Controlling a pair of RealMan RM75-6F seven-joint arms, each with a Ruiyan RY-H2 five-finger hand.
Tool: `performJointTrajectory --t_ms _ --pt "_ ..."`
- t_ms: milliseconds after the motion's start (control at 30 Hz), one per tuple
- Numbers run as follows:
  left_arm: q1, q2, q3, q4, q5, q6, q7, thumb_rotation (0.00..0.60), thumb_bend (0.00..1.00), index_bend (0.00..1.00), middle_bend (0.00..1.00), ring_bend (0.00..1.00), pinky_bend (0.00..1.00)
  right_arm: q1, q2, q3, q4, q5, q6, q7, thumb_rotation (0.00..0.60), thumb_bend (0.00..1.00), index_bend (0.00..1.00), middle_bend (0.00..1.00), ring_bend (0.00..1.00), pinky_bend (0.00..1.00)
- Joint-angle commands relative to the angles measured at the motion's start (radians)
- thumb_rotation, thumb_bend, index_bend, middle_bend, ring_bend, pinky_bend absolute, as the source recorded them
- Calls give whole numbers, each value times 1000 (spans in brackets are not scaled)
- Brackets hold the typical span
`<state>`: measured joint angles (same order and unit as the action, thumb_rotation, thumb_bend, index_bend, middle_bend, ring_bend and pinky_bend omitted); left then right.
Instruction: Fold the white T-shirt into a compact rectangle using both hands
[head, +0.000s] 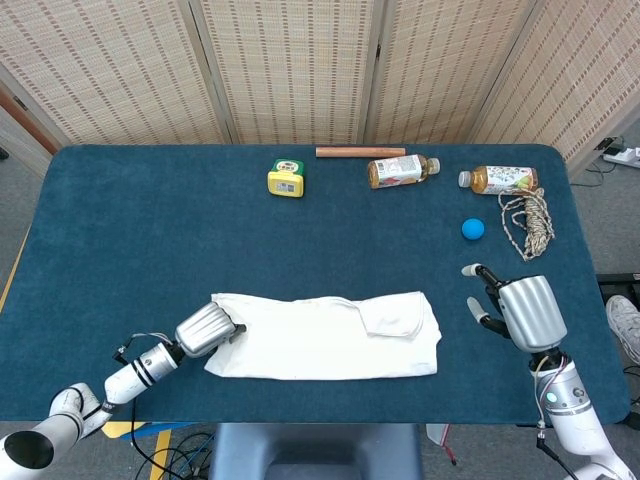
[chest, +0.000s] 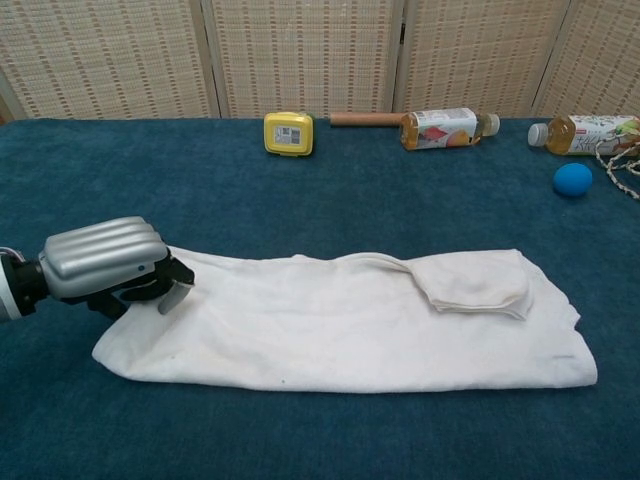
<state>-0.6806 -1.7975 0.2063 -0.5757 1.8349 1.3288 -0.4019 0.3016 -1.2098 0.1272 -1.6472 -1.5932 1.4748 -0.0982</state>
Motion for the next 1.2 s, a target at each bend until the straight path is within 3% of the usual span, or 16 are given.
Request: performJointTrajectory --t_ms 33,667,1200 --pt "1 6 0 -6 -1 3 2 600 460 691 940 862 961 0 -3 1 4 -3 2 4 600 331 360 961 980 1000" --pt "55 106 4 -129 -23 49 14 600 500 760 945 866 961 1 -13 5 13 -25 16 18 600 331 371 962 981 1000" --pt "160 220 7 -92 -81 46 8 600 500 760 945 866 961 19 -28 13 -4 -39 7 -1 600 330 376 962 981 1000"
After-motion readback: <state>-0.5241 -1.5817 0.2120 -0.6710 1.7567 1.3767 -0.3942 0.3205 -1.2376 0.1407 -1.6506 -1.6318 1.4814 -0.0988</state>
